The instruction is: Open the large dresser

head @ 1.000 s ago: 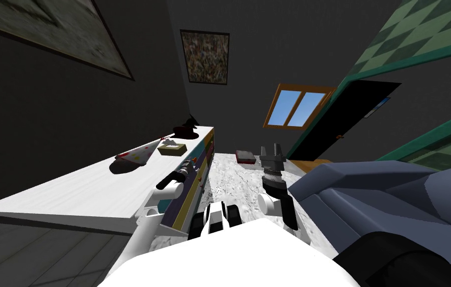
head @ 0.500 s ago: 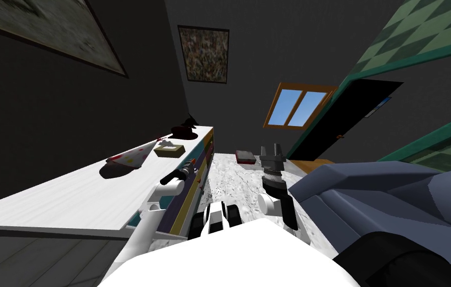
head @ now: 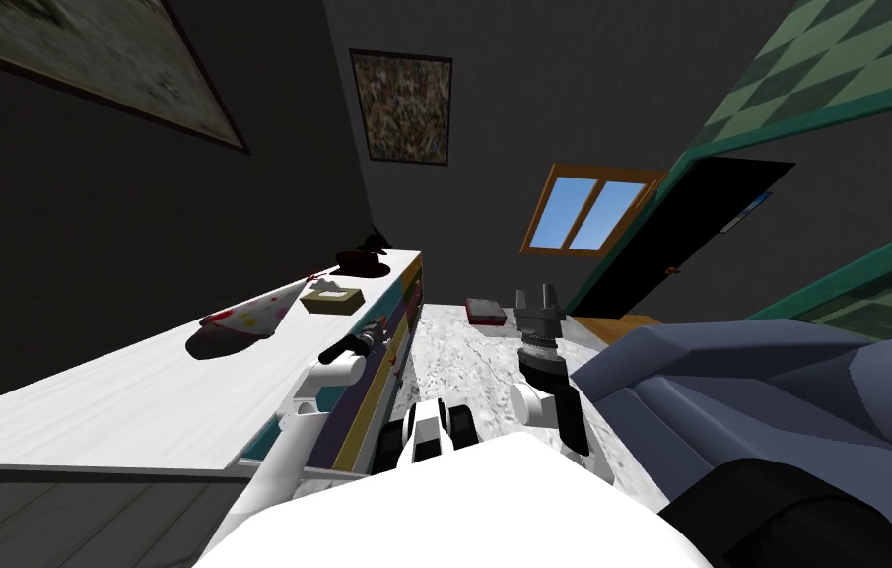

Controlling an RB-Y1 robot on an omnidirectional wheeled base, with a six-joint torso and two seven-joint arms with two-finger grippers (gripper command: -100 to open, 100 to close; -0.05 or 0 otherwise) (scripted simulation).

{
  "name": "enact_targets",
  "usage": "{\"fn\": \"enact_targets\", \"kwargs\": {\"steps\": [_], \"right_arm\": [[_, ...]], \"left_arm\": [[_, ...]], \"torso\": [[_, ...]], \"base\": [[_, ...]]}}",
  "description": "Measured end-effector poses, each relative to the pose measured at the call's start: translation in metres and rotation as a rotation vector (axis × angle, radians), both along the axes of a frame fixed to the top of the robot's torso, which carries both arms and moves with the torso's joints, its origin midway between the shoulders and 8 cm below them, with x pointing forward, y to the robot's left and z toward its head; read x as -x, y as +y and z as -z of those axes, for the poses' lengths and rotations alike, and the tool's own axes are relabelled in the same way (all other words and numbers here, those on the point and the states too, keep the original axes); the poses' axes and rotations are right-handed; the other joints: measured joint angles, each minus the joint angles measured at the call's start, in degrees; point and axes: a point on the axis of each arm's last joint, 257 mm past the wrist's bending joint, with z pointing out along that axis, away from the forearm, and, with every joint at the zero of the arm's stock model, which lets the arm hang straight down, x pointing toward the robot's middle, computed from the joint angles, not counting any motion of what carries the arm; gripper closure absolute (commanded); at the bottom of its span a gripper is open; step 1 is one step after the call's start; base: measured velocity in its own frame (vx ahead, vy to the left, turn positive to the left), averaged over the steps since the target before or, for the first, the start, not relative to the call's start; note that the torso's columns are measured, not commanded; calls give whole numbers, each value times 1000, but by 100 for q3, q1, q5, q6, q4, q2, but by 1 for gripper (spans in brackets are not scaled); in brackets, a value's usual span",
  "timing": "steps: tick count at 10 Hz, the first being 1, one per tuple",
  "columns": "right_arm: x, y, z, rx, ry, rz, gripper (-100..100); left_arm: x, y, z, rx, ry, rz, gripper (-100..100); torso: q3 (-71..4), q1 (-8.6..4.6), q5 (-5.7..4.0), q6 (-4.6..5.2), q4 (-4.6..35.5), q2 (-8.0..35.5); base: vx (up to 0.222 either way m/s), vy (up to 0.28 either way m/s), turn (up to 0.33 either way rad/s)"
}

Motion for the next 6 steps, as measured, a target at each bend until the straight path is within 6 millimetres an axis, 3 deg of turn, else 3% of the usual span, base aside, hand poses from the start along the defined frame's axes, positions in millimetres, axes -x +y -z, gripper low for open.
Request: {"fn": "enact_targets", "kwargs": {"steps": [1,4,6], "right_arm": [[0,0,0,0,0,0,0],[0,0,0,0,0,0,0],[0,0,0,0,0,0,0]], "left_arm": [[-4,-1,-11,0,-25,2,100],[-2,-5,-13,2,-23,3,100],[-1,-7,-13,5,-20,5,100]], "torso": [[0,-17,7,-8,-30,-1],[1,0,4,-14,-21,4],[0,52,9,-17,0,2]], "base": [[-29,-148,-3],[-40,-201,2],[-29,-78,-68]]}}
